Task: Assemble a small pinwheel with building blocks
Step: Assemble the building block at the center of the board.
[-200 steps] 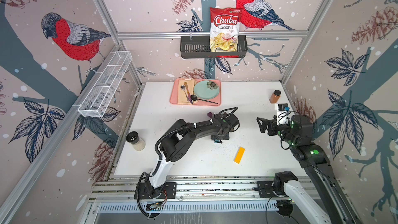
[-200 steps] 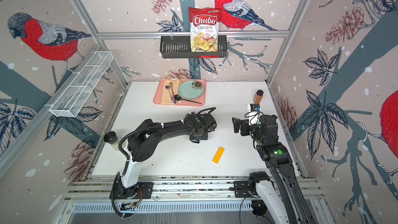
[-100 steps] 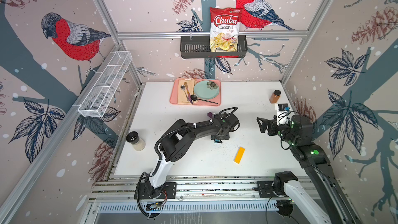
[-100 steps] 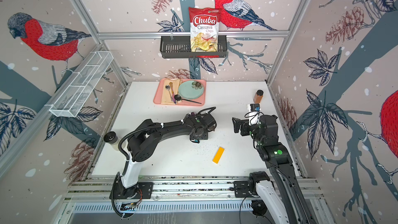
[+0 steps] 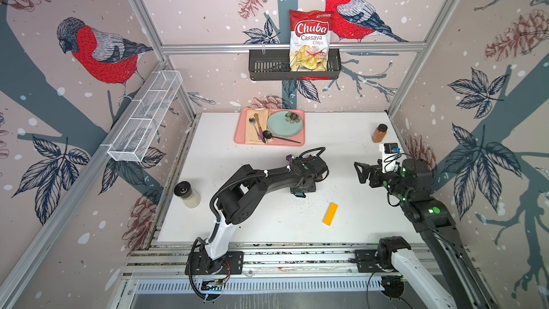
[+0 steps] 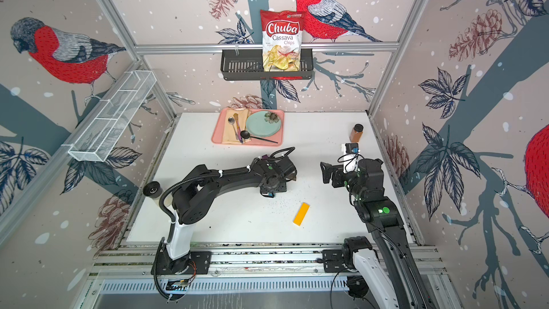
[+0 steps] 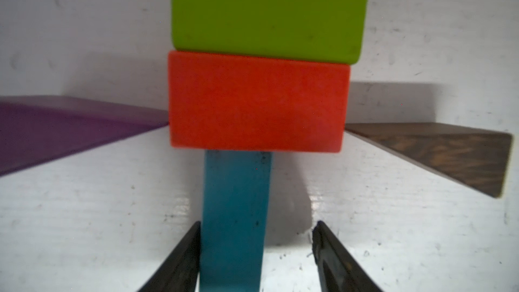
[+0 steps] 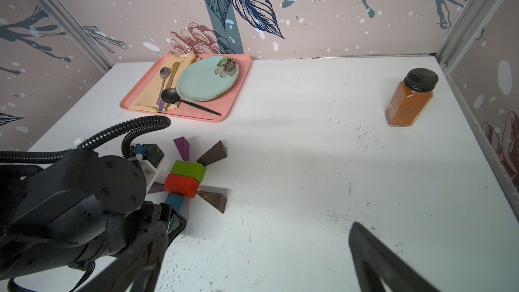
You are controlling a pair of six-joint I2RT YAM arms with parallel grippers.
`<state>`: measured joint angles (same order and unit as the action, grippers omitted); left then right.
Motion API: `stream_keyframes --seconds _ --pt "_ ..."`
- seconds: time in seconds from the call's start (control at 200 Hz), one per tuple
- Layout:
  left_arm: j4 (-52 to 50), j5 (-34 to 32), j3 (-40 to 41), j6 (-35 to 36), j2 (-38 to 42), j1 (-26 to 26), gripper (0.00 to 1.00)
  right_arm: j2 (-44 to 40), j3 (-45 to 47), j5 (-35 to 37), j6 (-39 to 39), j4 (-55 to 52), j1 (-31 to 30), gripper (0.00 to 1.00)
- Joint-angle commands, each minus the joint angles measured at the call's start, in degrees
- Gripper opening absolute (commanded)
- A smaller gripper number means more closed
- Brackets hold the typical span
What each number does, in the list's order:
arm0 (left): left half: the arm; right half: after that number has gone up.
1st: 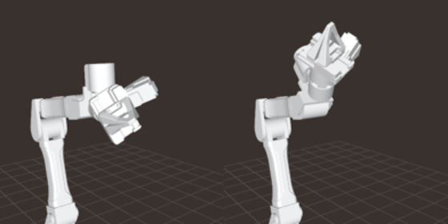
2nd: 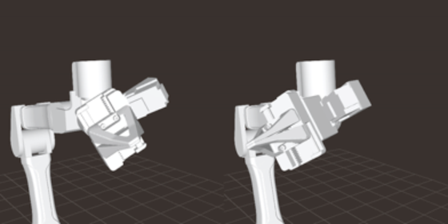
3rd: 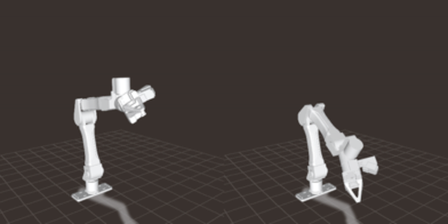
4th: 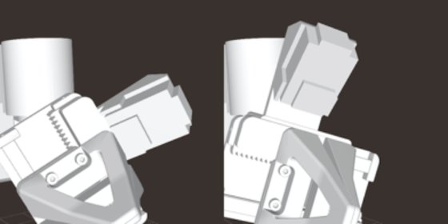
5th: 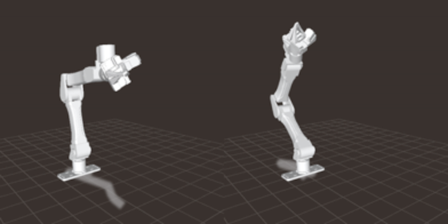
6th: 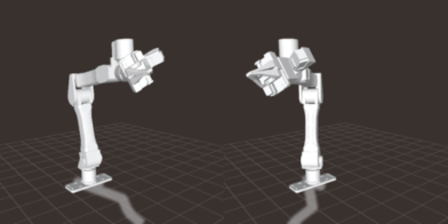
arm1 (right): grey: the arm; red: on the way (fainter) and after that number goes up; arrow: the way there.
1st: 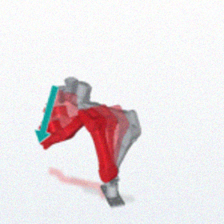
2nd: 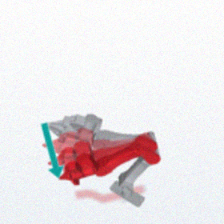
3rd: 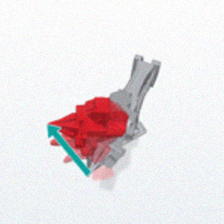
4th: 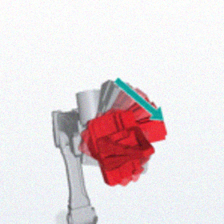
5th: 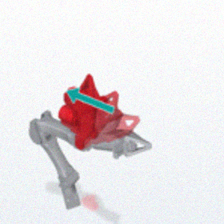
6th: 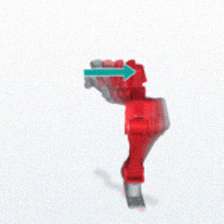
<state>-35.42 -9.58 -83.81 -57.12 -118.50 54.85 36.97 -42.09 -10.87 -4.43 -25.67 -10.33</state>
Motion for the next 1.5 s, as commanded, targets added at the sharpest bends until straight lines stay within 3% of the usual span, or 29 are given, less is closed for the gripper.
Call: stream_keyframes --seconds 0.0,0.63,0.896,1.016,1.036,1.056,1.091,1.226,1.386,1.491 --pt "-1.66 0.99 -0.68 -0.93 -0.49 -0.14 0.62 -0.14 -0.01 -0.14 0.25 1.11 -0.02 1.00" --pt "-5.51 -1.62 -2.52 -0.12 -1.89 -0.48 0.63 -0.30 -0.01 0.04 0.29 1.03 0.04 1.00" --pt "-0.39 -4.90 1.85 2.59 4.75 -0.36 0.64 -0.06 0.26 1.37 0.03 0.80 0.24 1.00" --pt "4.18 -4.92 3.58 7.32 7.73 -0.39 0.75 1.03 -0.39 3.14 -0.03 -0.11 0.06 1.00" --pt "4.70 -4.92 3.84 8.11 8.23 -0.37 0.81 1.23 -0.47 3.72 -0.10 -0.30 -0.13 1.00" --pt "4.91 -5.04 4.14 8.68 8.75 -0.36 0.95 1.40 -0.60 4.52 -0.21 -0.60 -0.32 1.00" --pt "4.90 -5.41 4.64 9.35 9.78 -0.43 0.96 1.88 -0.95 6.31 -0.67 -1.09 -1.01 1.00" --pt "3.73 -7.10 7.36 13.74 18.81 -0.36 0.97 4.94 -2.65 12.59 -3.60 -2.03 -5.80 0.99" --pt "5.62 -11.15 14.60 25.91 34.68 -0.81 0.97 12.40 -7.15 8.77 -14.42 -0.91 -4.82 0.84" --pt "8.80 -9.40 21.37 35.30 45.73 -2.68 0.96 12.08 -4.64 12.97 -22.64 -5.30 -10.48 0.81"
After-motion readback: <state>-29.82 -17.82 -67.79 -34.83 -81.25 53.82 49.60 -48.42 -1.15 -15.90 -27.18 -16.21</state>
